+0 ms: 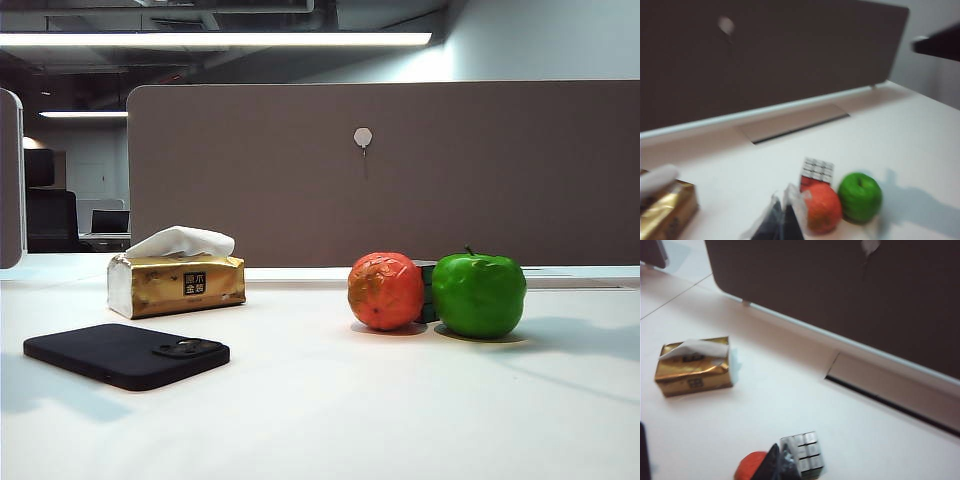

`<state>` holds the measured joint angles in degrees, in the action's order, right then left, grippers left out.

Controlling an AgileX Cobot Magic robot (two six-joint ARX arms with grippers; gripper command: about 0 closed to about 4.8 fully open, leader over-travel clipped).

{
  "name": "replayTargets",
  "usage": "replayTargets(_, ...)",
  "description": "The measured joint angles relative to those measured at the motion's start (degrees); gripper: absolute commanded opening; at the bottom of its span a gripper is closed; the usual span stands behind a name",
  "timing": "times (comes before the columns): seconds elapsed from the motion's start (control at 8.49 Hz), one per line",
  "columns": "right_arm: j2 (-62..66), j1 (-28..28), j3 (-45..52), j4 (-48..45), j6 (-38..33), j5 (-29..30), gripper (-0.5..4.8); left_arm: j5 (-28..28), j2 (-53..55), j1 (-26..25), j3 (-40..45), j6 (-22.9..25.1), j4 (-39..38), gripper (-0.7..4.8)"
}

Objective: Move all the fruits on the tabletop near the face of the Rubik's cube that has the color most similar to each fruit.

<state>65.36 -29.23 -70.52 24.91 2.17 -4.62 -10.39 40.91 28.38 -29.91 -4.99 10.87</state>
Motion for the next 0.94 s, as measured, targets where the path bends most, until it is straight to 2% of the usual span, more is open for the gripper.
replayTargets(0.24, -7.13, 2.71, 3.23, -1.33, 3.52, -1.88, -0.01, 0.59, -7.89, -7.37, -0.02, 0.0, -3.15, -0.05)
replayTargets(0.35, -15.45, 9.25, 13.11, -5.6, 4.02, -3.04, -0.01, 2.49, -16.63, -10.21, -0.02, 0.26, -13.22, -0.05)
replayTargets(0.47, -25.03, 12.79, 23.5, -15.19, 4.17, -2.91, -0.01, 5.53, -21.35, -10.25, -0.02, 0.35, -20.46, -0.05)
replayTargets(0.59, -30.67, 12.83, 27.82, -16.37, 4.2, -2.84, -0.01, 5.77, -23.65, -10.23, -0.02, 0.39, -24.48, -0.05)
replayTargets(0.71, -41.75, 12.87, 35.69, -20.15, 6.78, -2.89, -0.01, 6.58, -27.8, -10.23, 0.0, 0.2, -31.19, -0.05)
replayTargets(0.82, -48.3, 12.9, 39.54, -20.87, 5.49, -2.89, -0.01, 6.58, -31.26, -10.23, 0.31, 0.2, -35.76, -0.05)
replayTargets(0.94, -55.63, 12.9, 44.98, -20.85, -1.05, -3.17, -0.01, 7.67, -35.1, -10.23, 0.33, 0.13, -39.39, -0.05)
